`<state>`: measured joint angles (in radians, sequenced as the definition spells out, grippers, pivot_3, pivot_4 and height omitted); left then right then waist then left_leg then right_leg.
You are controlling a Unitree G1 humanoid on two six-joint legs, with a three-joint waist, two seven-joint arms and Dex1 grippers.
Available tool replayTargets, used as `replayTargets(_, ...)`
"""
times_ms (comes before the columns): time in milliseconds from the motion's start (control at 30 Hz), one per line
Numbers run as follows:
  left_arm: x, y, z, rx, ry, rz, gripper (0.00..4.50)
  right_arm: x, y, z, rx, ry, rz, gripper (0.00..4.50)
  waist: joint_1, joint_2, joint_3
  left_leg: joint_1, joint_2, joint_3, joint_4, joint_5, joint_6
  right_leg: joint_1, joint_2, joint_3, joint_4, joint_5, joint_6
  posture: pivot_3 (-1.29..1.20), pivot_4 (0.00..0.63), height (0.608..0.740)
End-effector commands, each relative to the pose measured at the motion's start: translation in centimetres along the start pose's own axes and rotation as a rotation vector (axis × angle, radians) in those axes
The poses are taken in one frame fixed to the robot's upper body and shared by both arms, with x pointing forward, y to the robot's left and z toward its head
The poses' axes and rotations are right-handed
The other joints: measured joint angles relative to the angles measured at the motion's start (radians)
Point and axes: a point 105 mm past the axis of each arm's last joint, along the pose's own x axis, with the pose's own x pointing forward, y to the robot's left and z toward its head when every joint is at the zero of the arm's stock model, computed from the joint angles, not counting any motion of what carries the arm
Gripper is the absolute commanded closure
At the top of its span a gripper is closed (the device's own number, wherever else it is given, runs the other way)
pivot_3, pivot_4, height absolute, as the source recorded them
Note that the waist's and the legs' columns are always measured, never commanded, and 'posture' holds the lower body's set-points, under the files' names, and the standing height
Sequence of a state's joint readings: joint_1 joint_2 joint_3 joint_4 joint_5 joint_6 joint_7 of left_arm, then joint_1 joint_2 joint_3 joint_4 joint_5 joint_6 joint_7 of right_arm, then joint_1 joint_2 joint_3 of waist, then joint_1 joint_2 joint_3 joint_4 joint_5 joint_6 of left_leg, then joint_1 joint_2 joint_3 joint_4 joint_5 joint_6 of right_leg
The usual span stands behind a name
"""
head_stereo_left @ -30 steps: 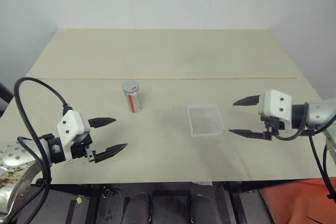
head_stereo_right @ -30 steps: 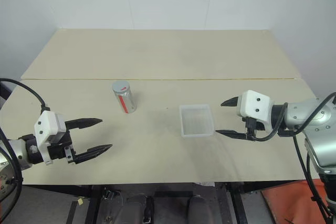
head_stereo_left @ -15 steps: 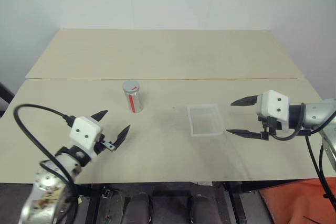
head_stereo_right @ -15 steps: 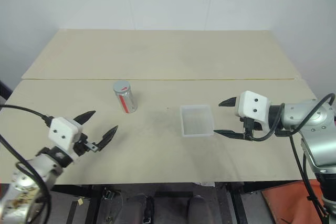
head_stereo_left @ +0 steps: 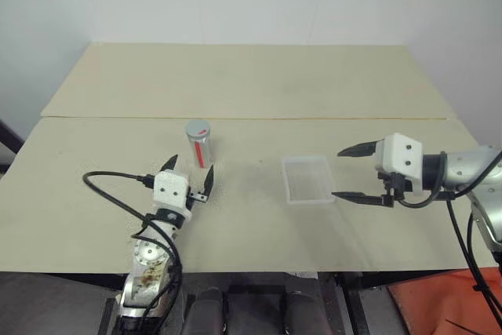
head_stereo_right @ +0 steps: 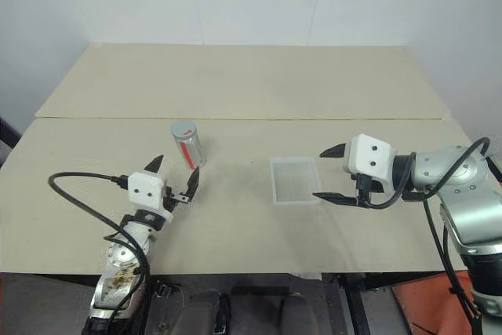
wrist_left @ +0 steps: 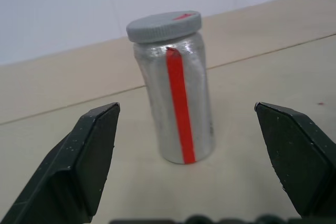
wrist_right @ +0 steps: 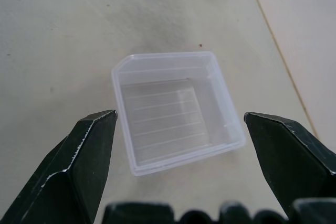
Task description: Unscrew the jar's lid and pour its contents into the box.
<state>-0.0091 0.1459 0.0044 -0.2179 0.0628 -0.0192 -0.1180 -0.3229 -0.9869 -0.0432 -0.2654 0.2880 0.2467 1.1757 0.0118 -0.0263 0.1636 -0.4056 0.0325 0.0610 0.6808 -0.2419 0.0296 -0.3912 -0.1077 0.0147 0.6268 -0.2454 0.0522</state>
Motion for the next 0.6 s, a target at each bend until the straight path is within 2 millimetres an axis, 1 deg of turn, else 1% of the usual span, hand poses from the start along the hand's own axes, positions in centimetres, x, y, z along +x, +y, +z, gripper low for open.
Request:
replayTargets(33, 0.8, 0.0, 1.3, 0.002, -0.068, 0.046, 0.05, -0.9, -0.3, 1.1, -0.047, -0.009, -0.035, 0.00, 0.000, 0.000, 0.000, 0.000, 0.000, 0.000, 0.000, 0.000, 0.000, 0.000, 0.000, 0.000, 0.000, 0.000, 0.000, 0.00, 0.150, 0.740)
replayTargets(200, 1.7, -0.6, 1.1, -0.070, -0.071, 0.054, 0.05, -1.1, -0.3, 1.0, -0.047, 0.004, -0.045, 0.00, 0.000, 0.000, 0.000, 0.000, 0.000, 0.000, 0.000, 0.000, 0.000, 0.000, 0.000, 0.000, 0.000, 0.000, 0.000, 0.00, 0.150, 0.740)
replayTargets(300, 2.5, -0.3, 0.9, -0.136, -0.079, 0.085, 0.05, -1.1, -0.4, 1.1, -0.046, 0.000, -0.050, 0.00, 0.000, 0.000, 0.000, 0.000, 0.000, 0.000, 0.000, 0.000, 0.000, 0.000, 0.000, 0.000, 0.000, 0.000, 0.000, 0.00, 0.150, 0.740)
replayTargets(433, 3.4, -0.1, 0.6, -0.126, -0.090, 0.082, 0.05, -1.1, -0.4, 1.0, -0.046, 0.001, -0.050, 0.00, 0.000, 0.000, 0.000, 0.000, 0.000, 0.000, 0.000, 0.000, 0.000, 0.000, 0.000, 0.000, 0.000, 0.000, 0.000, 0.00, 0.150, 0.740)
replayTargets(600, 4.2, -0.7, 0.0, -0.103, -0.087, 0.064, 0.05, -1.3, -0.6, 1.1, -0.051, 0.004, -0.062, 0.00, 0.000, 0.000, 0.000, 0.000, 0.000, 0.000, 0.000, 0.000, 0.000, 0.000, 0.000, 0.000, 0.000, 0.000, 0.001, 0.00, 0.150, 0.740)
